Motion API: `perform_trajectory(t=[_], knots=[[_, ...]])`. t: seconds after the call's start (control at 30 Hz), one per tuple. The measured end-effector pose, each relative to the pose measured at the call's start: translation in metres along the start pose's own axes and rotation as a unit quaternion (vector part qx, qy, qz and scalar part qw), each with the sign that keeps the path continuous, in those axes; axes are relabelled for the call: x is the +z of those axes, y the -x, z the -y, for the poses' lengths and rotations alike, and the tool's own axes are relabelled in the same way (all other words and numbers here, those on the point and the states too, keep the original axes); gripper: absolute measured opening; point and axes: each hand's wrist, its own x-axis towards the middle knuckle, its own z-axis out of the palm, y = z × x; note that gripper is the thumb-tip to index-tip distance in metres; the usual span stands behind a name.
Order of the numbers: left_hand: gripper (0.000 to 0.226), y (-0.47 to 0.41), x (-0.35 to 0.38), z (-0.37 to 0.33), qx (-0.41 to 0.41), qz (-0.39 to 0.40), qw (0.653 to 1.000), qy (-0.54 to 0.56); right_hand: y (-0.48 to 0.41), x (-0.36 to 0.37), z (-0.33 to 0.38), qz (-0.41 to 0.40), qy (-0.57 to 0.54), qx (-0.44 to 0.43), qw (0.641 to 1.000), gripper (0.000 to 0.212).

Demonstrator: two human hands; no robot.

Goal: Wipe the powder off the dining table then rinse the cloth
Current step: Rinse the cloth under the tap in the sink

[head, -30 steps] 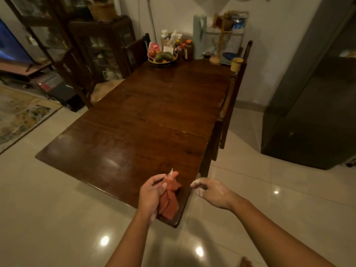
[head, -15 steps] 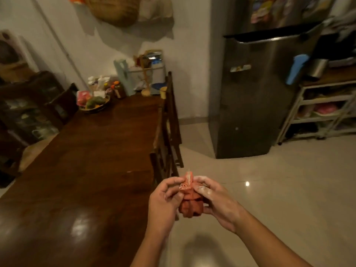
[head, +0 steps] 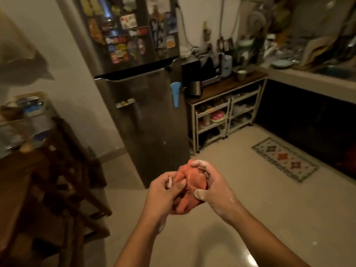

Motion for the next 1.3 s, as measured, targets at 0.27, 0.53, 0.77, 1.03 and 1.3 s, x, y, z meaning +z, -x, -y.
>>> perform_trajectory(t=[0.27,0.53,0.77,1.03,1.3], knots=[[0.020,-0.098,0.125,-0.030,-0.003,0.057,0.987,0.151,-0.036,-0.146,0.016,-0.090,-0.025,0.027,0.995,0.054],[0.018,-0.235,0.191,-0.054,0.054,0.149,0.985,0.062,-0.130,-0.253,0.002,-0.177,0.018,0.077,0.981,0.072],[0.019,-0.378,0.281,-0.093,0.060,0.289,0.955,-0.004,-0.212,-0.344,0.024,-0.171,0.067,0.094,0.979,0.062],[0.017,-0.481,0.415,-0.137,0.082,0.415,0.905,-0.057,-0.278,-0.442,0.023,-0.303,-0.027,0.023,0.952,0.044],[0.027,-0.596,0.566,-0.163,0.177,0.395,0.897,-0.087,-0.355,-0.602,0.035,-0.481,-0.074,-0.019,0.873,0.018]])
